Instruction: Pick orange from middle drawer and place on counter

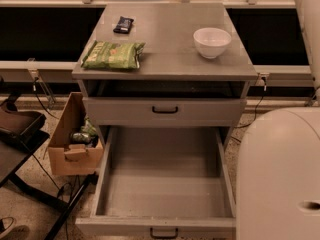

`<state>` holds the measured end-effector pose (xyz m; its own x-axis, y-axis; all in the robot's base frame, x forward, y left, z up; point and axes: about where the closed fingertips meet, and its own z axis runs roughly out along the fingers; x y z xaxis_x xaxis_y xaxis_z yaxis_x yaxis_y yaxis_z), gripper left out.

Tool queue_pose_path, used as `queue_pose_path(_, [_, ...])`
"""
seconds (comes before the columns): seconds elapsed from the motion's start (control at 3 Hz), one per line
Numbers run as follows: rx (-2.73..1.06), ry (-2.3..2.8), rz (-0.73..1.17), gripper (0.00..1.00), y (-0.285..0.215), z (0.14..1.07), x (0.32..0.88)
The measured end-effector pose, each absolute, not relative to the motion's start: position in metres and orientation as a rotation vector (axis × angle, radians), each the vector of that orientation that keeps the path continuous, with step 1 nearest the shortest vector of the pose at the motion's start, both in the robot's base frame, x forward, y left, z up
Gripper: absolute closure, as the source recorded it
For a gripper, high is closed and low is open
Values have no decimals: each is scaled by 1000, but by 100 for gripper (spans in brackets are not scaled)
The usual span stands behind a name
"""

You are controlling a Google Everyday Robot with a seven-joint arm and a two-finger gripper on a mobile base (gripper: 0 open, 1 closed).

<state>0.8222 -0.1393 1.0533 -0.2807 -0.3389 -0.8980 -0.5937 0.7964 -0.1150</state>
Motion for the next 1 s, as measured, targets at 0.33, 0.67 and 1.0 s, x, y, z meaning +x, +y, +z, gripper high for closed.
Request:
queue_pose_path(0.33, [-675, 1822, 317, 100, -97, 1046, 854])
queue_pose_path(0.67, [-648, 1789, 350, 100, -65, 1024, 885])
queue_pose_path(1.0, [-628, 1832, 361, 100, -46, 982, 913])
